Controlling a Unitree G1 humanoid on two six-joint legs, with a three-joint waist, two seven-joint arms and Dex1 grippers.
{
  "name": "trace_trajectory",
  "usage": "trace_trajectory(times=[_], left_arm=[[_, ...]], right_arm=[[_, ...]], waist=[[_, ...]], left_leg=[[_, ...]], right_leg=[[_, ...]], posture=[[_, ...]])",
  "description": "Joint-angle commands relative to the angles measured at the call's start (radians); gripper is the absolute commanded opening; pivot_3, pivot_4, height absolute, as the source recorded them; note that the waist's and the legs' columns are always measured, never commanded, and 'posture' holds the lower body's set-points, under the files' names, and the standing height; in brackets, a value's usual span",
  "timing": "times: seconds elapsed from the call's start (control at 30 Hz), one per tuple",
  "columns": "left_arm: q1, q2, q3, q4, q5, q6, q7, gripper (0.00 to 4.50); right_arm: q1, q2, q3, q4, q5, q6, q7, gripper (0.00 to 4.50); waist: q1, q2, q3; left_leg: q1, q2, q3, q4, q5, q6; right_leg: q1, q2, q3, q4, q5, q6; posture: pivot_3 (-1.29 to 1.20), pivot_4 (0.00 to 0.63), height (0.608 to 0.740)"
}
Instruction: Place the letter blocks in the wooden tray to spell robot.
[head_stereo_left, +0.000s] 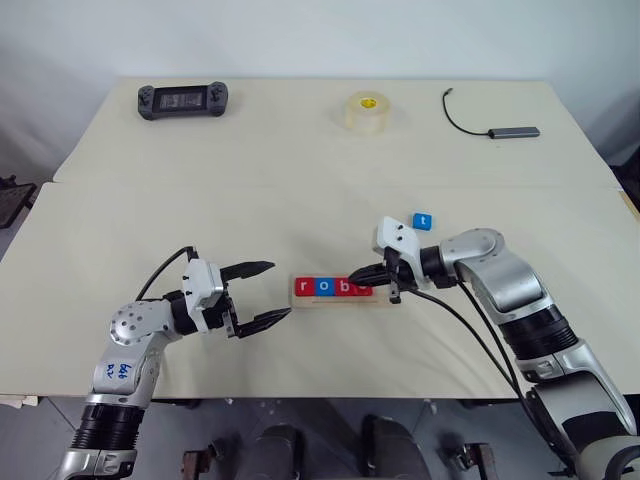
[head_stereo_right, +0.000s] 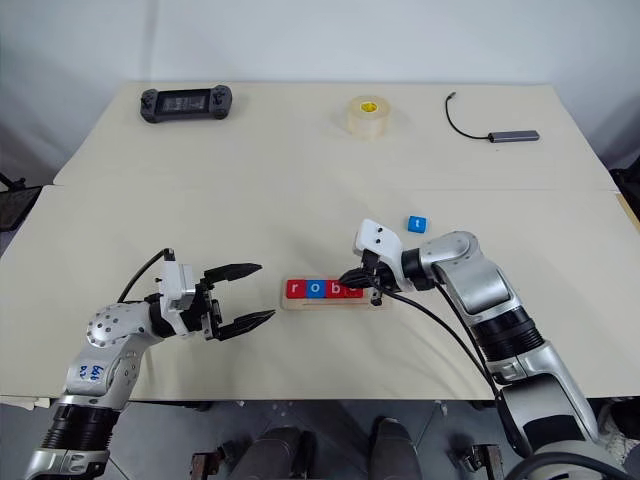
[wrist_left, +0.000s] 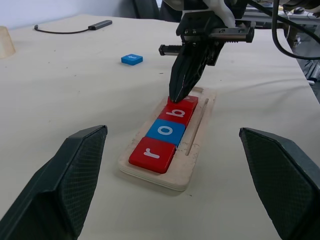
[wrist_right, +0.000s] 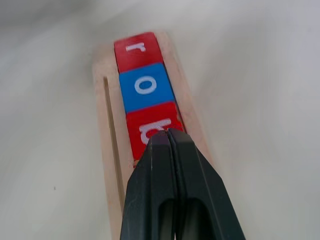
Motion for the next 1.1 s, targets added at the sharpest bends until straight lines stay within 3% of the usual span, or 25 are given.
trace_trajectory(times=[0.03, 0.3, 0.47, 0.57, 0.67, 0.83, 1.03, 1.1], left_arm=[[-0.010, 0.005, 0.008, -0.035, -0.010, -0.002, 0.000, 4.50], [-0.016, 0.004, 0.006, -0.034, -0.012, 0.002, -0.003, 4.50], [-0.001, 0.009, 0.013, -0.035, -0.010, -0.003, -0.003, 4.50], [0.014, 0.015, 0.022, -0.031, -0.012, -0.009, -0.008, 4.50], [0.026, 0.022, 0.030, -0.020, -0.016, -0.014, -0.018, 4.50], [0.032, 0.017, 0.046, -0.004, -0.035, -0.004, -0.028, 4.50], [-0.016, 0.008, 0.049, 0.044, -0.032, 0.005, -0.028, 4.50], [-0.028, 0.007, 0.047, 0.055, -0.029, 0.007, -0.031, 4.50]], right_arm=[[0.008, -0.015, -0.020, -0.029, 0.012, -0.010, 0.008, 0.02], [0.034, -0.036, -0.062, -0.073, 0.048, 0.001, 0.012, 0.02], [0.170, -0.091, -0.204, -0.169, 0.140, -0.053, 0.026, 0.02], [0.306, -0.100, -0.355, -0.221, 0.222, -0.085, -0.002, 0.02], [0.433, -0.103, -0.490, -0.247, 0.234, -0.151, -0.068, 0.60], [0.657, -0.071, -0.706, -0.206, 0.206, -0.359, -0.181, 2.33], [0.852, -0.009, -0.777, -0.159, 0.166, -0.558, -0.270, 4.36], [0.864, 0.006, -0.782, -0.152, 0.172, -0.586, -0.297, 4.47]], waist=[[0.000, 0.000, 0.000], [0.000, 0.000, 0.000], [0.008, 0.000, 0.000], [0.010, 0.000, 0.000], [0.011, 0.000, 0.000], [0.024, 0.000, 0.000], [0.026, 0.000, 0.000], [0.023, 0.000, 0.000]], left_leg=[[0.000, 0.000, 0.000, 0.000, 0.000, 0.000], [0.000, 0.000, 0.000, 0.000, 0.000, 0.000], [0.000, 0.000, -0.001, 0.000, 0.000, 0.000], [0.000, 0.000, -0.001, 0.000, 0.000, 0.000], [0.000, 0.000, 0.000, -0.001, 0.000, 0.000], [0.002, 0.000, 0.002, 0.000, 0.000, 0.000], [0.003, 0.000, 0.003, 0.000, 0.000, 0.001], [0.003, 0.000, 0.004, 0.000, 0.000, 0.001]], right_leg=[[0.000, 0.000, 0.000, 0.000, 0.000, 0.000], [0.000, 0.000, 0.000, 0.000, 0.000, 0.000], [0.000, 0.000, 0.000, 0.000, 0.000, 0.000], [0.001, 0.000, 0.000, -0.001, 0.000, 0.000], [0.001, 0.000, 0.000, -0.001, 0.000, 0.000], [0.002, 0.000, 0.001, -0.001, 0.000, 0.000], [0.002, 0.000, 0.002, 0.000, 0.000, 0.000], [0.002, 0.000, 0.003, 0.000, 0.000, 0.000]], posture=[[0.00, 0.150, 0.740], [0.00, 0.150, 0.740], [0.00, 0.150, 0.740], [0.00, 0.150, 0.740], [0.00, 0.150, 0.740], [0.00, 0.150, 0.740], [0.00, 0.150, 0.740], [0.00, 0.150, 0.740]])
